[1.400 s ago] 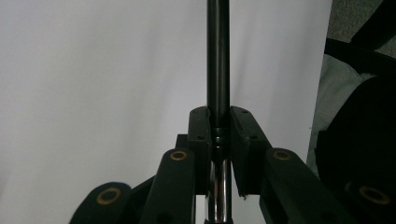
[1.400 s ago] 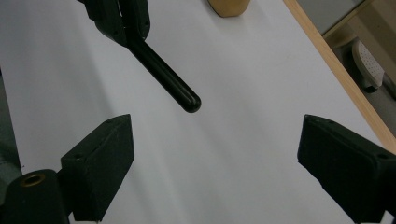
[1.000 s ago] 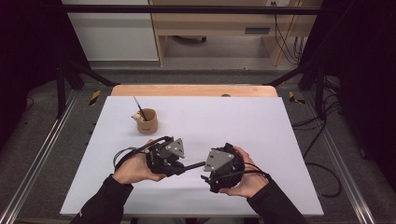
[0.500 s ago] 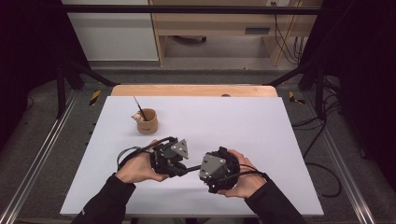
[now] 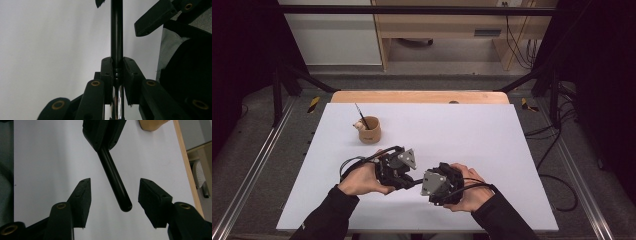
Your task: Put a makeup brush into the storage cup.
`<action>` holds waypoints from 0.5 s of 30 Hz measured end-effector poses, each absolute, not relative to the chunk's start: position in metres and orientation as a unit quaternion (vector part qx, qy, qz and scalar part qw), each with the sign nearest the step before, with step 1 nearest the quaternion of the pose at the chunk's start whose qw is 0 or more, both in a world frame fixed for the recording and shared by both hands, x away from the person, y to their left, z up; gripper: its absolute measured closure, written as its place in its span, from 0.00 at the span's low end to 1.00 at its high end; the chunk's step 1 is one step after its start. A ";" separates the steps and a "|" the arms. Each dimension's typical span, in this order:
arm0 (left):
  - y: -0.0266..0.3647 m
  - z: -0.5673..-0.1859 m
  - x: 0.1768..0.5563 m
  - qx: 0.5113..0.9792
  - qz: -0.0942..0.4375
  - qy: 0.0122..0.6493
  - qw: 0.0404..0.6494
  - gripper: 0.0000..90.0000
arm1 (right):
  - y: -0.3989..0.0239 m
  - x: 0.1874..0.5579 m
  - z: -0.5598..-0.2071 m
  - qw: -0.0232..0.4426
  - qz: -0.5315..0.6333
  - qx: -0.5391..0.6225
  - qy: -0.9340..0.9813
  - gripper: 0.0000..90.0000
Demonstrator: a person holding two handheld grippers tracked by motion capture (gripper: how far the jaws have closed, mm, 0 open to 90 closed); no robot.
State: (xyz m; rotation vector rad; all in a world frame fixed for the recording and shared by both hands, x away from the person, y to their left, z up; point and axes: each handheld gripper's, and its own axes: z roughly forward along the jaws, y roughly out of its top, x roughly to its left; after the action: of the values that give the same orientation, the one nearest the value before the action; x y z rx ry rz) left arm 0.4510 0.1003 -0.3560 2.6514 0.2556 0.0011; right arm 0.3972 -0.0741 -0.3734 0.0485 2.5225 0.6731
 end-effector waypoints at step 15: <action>0.095 -0.357 0.450 0.968 -0.014 0.099 0.230 0.88 | -0.068 0.395 -0.378 0.279 0.223 -0.028 0.934 0.66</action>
State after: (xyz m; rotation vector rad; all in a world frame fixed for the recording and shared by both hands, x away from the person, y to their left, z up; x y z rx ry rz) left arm 0.4504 0.0949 -0.3567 2.6640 0.2730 -0.0377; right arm 0.3952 -0.0682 -0.3782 -0.0751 2.5040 0.5969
